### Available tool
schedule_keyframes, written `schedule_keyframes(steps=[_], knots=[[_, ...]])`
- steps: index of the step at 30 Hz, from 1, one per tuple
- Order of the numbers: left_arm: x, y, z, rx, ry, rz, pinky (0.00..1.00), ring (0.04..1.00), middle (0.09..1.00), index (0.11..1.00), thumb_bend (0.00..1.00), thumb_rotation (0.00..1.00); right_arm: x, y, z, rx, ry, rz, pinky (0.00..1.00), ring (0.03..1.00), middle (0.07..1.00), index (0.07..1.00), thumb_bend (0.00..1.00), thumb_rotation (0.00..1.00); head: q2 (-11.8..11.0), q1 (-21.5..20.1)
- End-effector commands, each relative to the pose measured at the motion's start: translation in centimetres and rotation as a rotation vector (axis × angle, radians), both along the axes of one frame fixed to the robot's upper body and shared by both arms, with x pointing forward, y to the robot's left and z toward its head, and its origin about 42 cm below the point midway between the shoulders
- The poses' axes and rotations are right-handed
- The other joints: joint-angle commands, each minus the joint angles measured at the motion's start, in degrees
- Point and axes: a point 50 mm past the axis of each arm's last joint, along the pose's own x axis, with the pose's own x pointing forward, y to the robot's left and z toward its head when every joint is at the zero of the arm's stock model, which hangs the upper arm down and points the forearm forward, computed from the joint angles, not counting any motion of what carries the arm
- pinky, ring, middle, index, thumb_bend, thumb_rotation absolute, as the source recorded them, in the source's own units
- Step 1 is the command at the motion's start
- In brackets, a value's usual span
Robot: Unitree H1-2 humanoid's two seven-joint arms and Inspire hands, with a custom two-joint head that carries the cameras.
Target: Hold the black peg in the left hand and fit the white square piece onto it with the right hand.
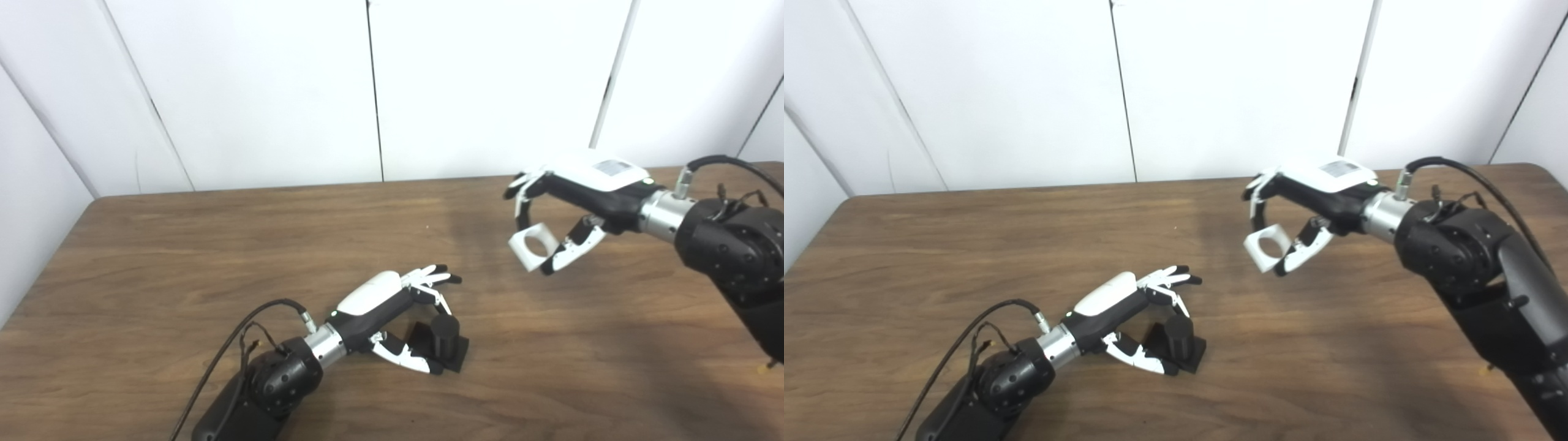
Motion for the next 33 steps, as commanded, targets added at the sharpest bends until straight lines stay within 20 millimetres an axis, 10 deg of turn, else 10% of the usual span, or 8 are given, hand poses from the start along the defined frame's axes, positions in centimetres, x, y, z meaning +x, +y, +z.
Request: schedule_keyframes(steps=[1, 33], knots=[[0.5, 0.0, -0.4, 0.079, 0.002, 0.009, 0.98, 1.000, 0.932, 0.494, 0.52, 0.08, -0.9, 1.1, 2.3, 0.010, -0.064, 0.049, 0.90, 0.891, 0.809, 0.480, 0.52, 0.14, 0.0, 0.0], [0.5, -0.5, -0.1, 0.087, -0.002, 0.022, 0.97, 1.000, 0.929, 0.494, 0.52, 0.08, -1.7, 5.9, 1.7, -0.067, -0.025, 0.198, 0.93, 0.898, 0.802, 0.481, 0.52, 0.14, 0.9, 0.4]])
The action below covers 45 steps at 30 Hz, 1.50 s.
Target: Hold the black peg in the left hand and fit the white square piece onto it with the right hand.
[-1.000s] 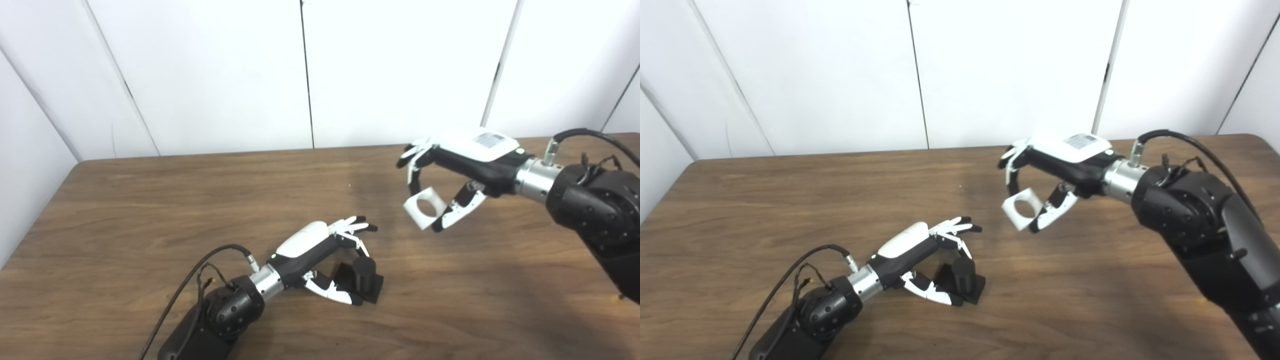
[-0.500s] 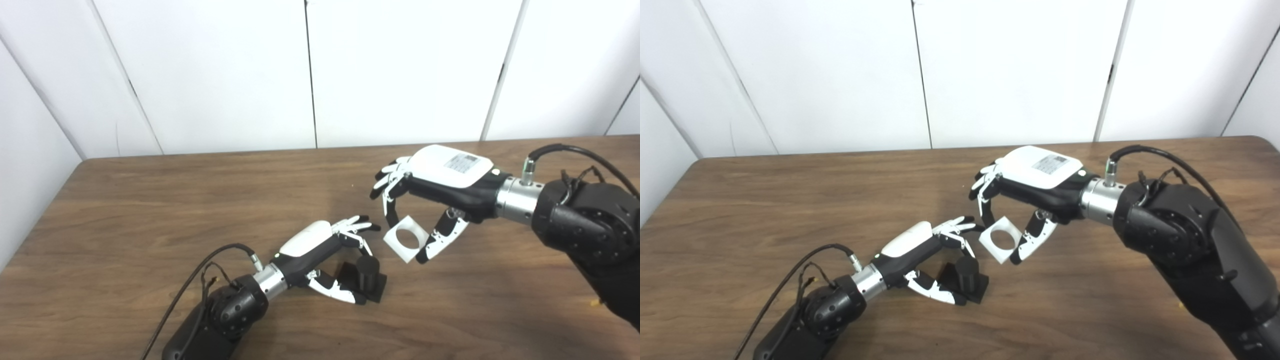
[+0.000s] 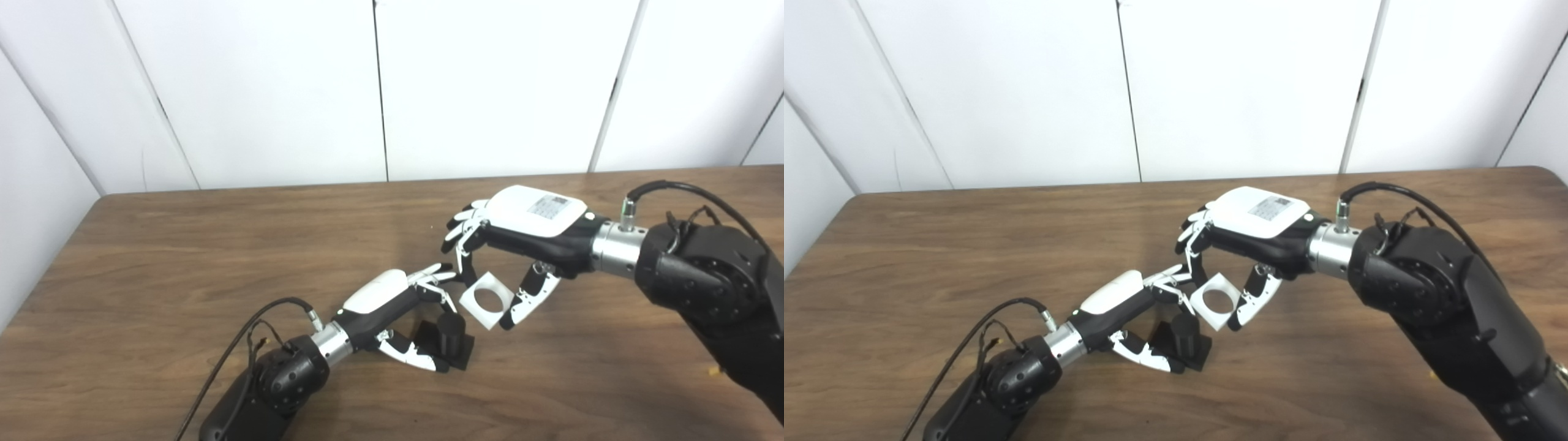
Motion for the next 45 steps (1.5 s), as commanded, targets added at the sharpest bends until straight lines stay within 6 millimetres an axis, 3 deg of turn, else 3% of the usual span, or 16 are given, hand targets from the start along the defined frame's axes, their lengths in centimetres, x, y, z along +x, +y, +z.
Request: schedule_keyframes(steps=[1, 15, 35, 45], knots=[[0.4, -0.2, -0.2, 0.080, -0.001, 0.009, 0.97, 1.000, 0.930, 0.494, 0.52, 0.08, 0.5, 0.6, 2.1, 0.019, -0.082, 0.026, 0.93, 0.898, 0.801, 0.481, 0.52, 0.14, 0.0, 0.0], [0.3, -0.5, -0.3, 0.085, -0.008, 0.021, 0.97, 1.000, 0.929, 0.494, 0.52, 0.08, 1.9, 1.0, 1.4, 0.054, -0.060, -0.012, 0.94, 0.898, 0.809, 0.482, 0.52, 0.14, 0.4, 0.5], [0.4, -1.0, -0.2, 0.081, -0.018, 0.026, 0.98, 1.000, 0.932, 0.494, 0.52, 0.08, 0.8, 2.9, -0.5, 0.088, 0.000, 0.024, 0.94, 0.900, 0.808, 0.481, 0.52, 0.14, 1.0, 0.7], [0.4, -1.0, -0.1, 0.088, -0.013, 0.026, 0.97, 1.000, 0.927, 0.494, 0.52, 0.08, 0.5, 2.2, -1.7, 0.044, 0.020, 0.037, 0.93, 0.894, 0.804, 0.481, 0.52, 0.14, 1.2, 0.9]])
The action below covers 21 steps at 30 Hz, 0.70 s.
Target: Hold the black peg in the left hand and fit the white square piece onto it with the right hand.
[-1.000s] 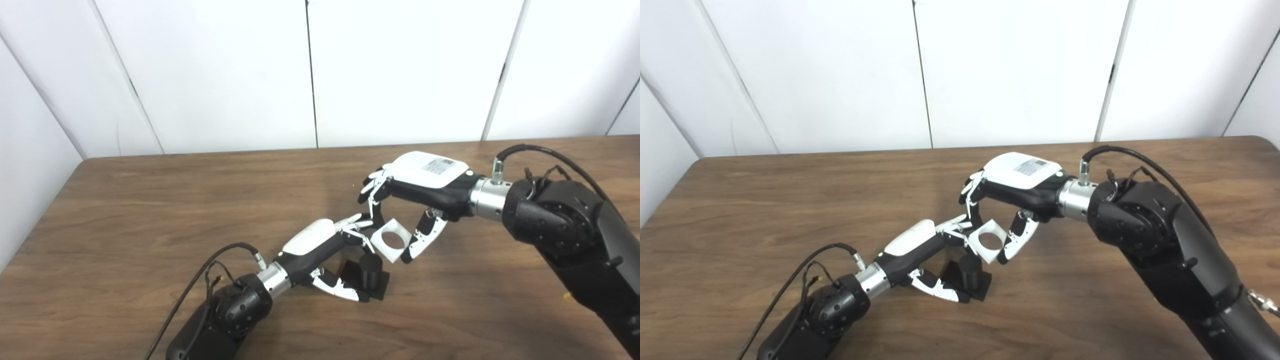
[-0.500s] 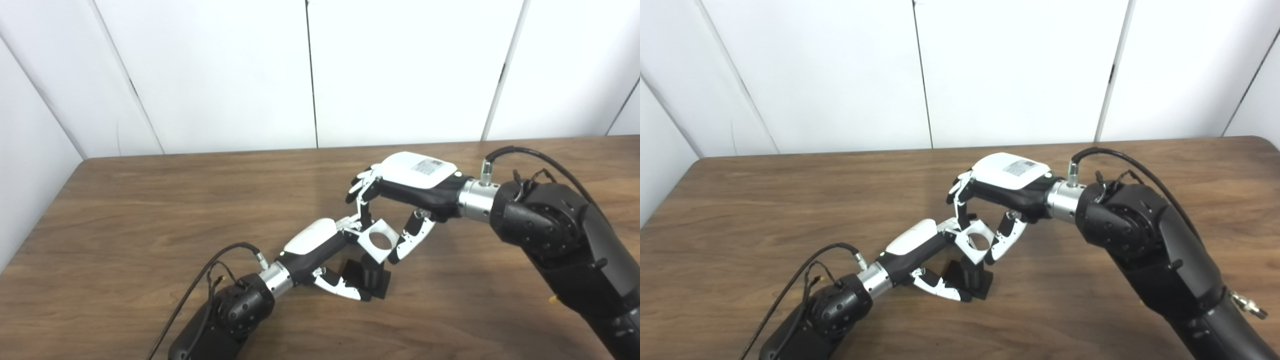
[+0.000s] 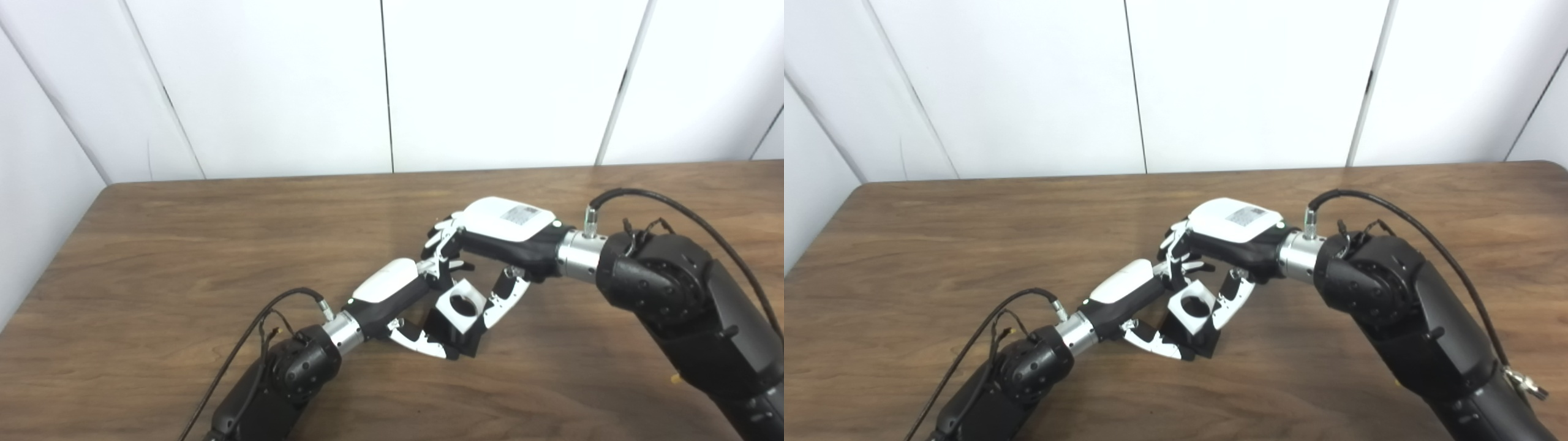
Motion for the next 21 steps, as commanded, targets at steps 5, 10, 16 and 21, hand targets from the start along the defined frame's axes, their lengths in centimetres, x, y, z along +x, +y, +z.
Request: schedule_keyframes(steps=[5, 10, 16, 21], knots=[[0.38, -0.02, -0.06, 0.088, -0.002, 0.003, 0.97, 1.000, 0.929, 0.494, 0.52, 0.08, 0.07, -0.35, 1.24, -0.005, -0.064, 0.037, 0.92, 0.885, 0.799, 0.480, 0.52, 0.14, 0.2, 0.0], [0.31, -0.05, 0.01, 0.085, 0.000, 0.003, 0.98, 1.000, 0.931, 0.494, 0.52, 0.08, -0.02, -0.33, 1.16, -0.009, -0.062, 0.042, 0.92, 0.881, 0.798, 0.480, 0.52, 0.14, 0.3, 0.1], [0.33, -0.09, -0.03, 0.086, 0.000, 0.001, 0.97, 1.000, 0.931, 0.494, 0.52, 0.08, 0.01, -0.45, 1.17, -0.011, -0.066, 0.042, 0.92, 0.884, 0.798, 0.480, 0.52, 0.14, 0.3, 0.1], [0.34, -0.19, -0.11, 0.085, -0.003, 0.000, 0.97, 1.000, 0.929, 0.494, 0.52, 0.08, 0.20, -0.38, 1.20, -0.009, -0.066, 0.034, 0.92, 0.887, 0.800, 0.480, 0.52, 0.14, 0.1, 0.0]])
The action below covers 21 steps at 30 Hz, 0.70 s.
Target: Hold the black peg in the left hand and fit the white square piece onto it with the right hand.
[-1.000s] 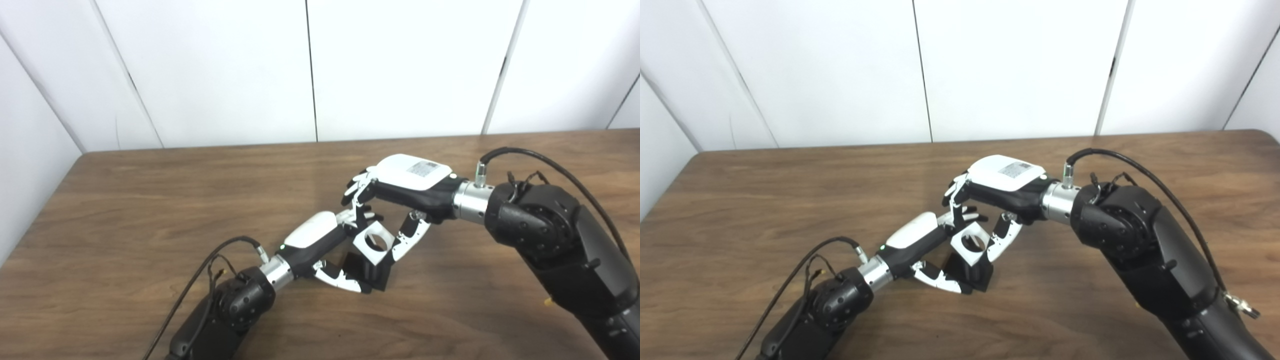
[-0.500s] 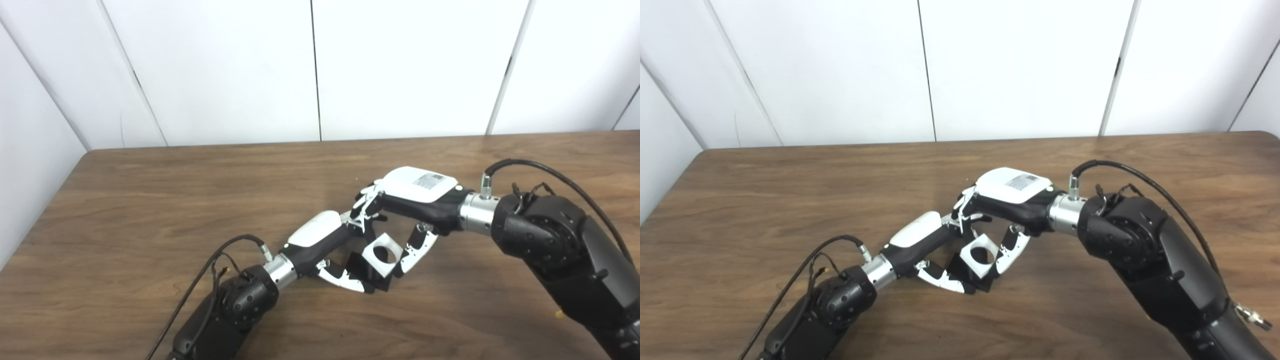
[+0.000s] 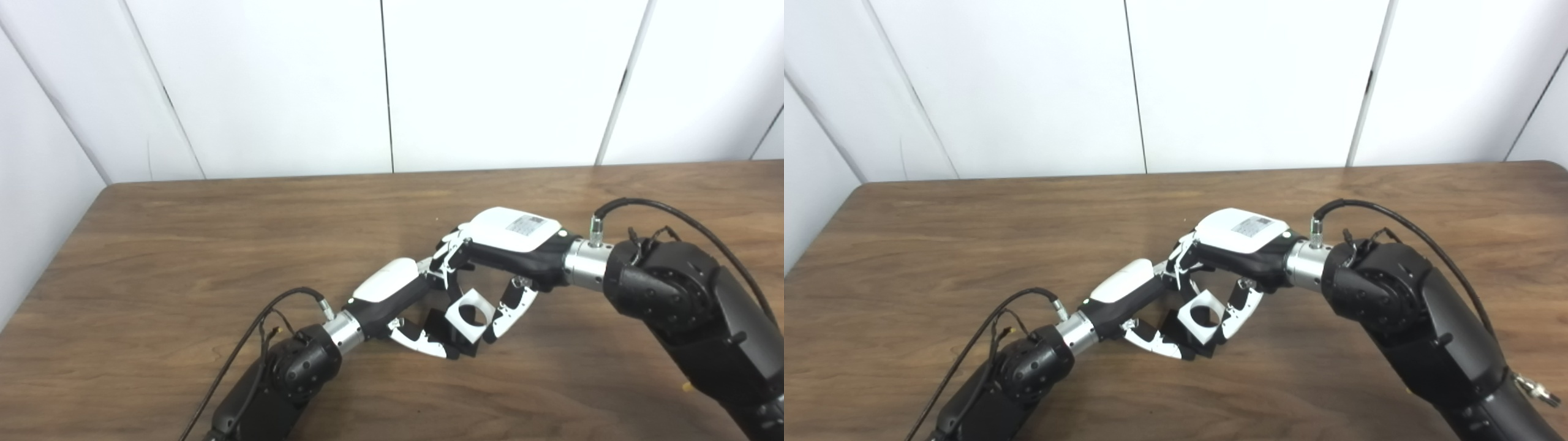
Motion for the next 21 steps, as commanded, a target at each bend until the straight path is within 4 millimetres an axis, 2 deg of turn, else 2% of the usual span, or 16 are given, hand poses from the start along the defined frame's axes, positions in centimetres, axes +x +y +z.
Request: schedule_keyframes(steps=[1, 13, 21], knots=[[0.3, -0.2, -0.2, 0.080, -0.005, -0.002, 0.96, 1.000, 0.928, 0.494, 0.52, 0.08, 0.4, 0.1, 1.7, 0.014, -0.064, 0.017, 0.92, 0.887, 0.800, 0.480, 0.52, 0.14, 0.0, 0.0], [0.3, -0.3, -0.2, 0.079, -0.011, -0.008, 0.97, 1.000, 0.933, 0.494, 0.52, 0.08, 0.7, 1.3, 2.2, 0.066, -0.054, -0.004, 0.96, 0.902, 0.808, 0.481, 0.52, 0.14, 0.3, 0.1], [0.4, -0.3, -0.1, 0.091, -0.008, -0.013, 0.96, 1.000, 0.932, 0.494, 0.52, 0.08, 1.2, 2.0, 1.8, 0.085, -0.055, -0.008, 0.93, 0.894, 0.802, 0.482, 0.52, 0.14, 0.5, 0.1]])
